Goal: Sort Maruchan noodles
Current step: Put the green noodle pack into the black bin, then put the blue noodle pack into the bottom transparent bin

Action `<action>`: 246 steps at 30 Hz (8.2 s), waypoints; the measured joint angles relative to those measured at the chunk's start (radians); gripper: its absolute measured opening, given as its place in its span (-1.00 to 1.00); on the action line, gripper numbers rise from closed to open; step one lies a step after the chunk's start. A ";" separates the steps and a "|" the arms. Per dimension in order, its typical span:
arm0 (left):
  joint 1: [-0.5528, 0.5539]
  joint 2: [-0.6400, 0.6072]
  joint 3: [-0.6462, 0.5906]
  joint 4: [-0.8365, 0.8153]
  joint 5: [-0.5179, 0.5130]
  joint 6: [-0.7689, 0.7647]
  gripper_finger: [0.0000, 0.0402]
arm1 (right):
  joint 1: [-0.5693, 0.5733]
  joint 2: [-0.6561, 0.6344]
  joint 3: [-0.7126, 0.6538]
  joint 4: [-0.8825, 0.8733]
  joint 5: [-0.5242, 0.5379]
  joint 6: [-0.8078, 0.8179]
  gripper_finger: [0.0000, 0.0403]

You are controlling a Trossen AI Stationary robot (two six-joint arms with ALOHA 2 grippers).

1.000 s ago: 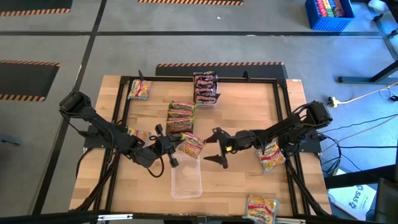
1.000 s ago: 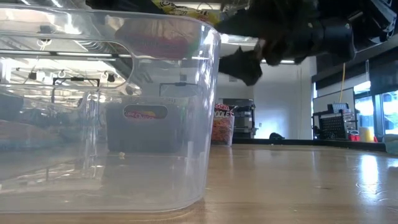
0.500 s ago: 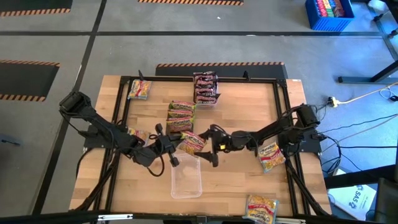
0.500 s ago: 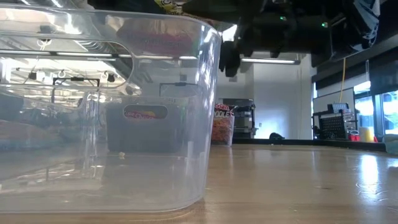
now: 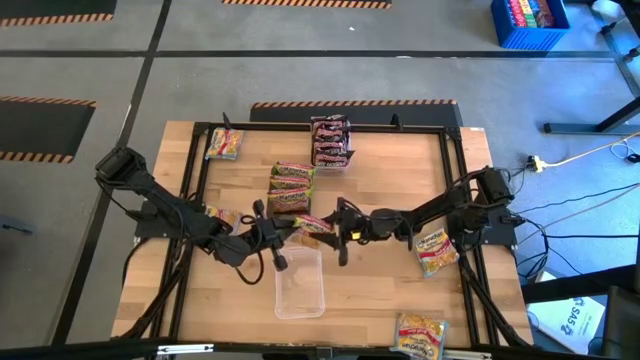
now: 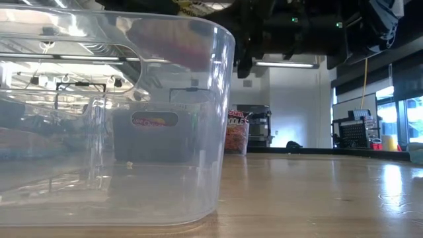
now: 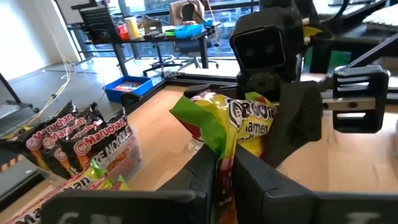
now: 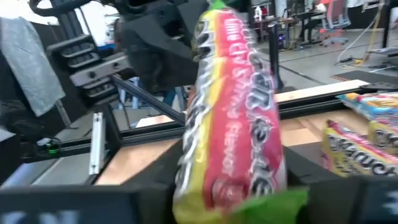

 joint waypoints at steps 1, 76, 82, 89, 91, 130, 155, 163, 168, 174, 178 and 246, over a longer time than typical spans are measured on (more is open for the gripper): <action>0.000 0.000 0.000 -0.002 0.000 0.013 -0.81 | 0.000 0.000 0.000 -0.006 0.006 -0.008 -0.40; 0.392 0.296 0.602 -1.003 1.035 -0.086 -0.33 | 0.002 -0.096 0.001 -0.377 -0.042 -0.117 -0.50; 0.395 0.310 0.602 -1.019 1.047 -0.087 -0.35 | 0.003 -0.095 0.024 -0.410 -0.038 -0.116 -0.50; 0.397 0.307 0.602 -1.026 1.047 -0.086 -0.50 | 0.003 -0.095 0.059 -0.471 -0.038 -0.116 -0.50; 0.396 0.307 0.602 -1.026 1.047 -0.086 -0.52 | 0.003 -0.095 0.060 -0.471 -0.035 -0.116 -0.49; 0.525 0.099 0.428 -1.213 0.807 0.046 -0.54 | 0.018 -0.264 0.063 -1.053 0.070 -0.036 0.12; 0.598 0.097 0.172 -0.918 0.885 0.090 -0.27 | 0.016 -0.252 0.063 -1.053 0.078 -0.035 0.12; 0.598 0.090 0.272 -1.035 0.819 0.071 -0.07 | 0.016 -0.252 0.063 -1.053 0.078 -0.035 0.12; 0.597 0.090 0.365 -1.150 0.765 0.025 -0.08 | 0.016 -0.252 0.063 -1.053 0.078 -0.035 0.12; 0.552 0.080 0.467 -1.247 0.746 -0.057 -0.08 | 0.015 -0.252 0.062 -0.941 0.078 -0.040 0.12; 0.459 0.035 0.478 -1.269 0.713 -0.146 -0.08 | 0.016 -0.271 0.108 -1.009 0.075 -0.057 0.12; -0.172 -0.018 -0.008 -0.456 0.176 -0.478 -0.08 | 0.200 -0.580 -0.034 -1.607 0.130 0.608 0.12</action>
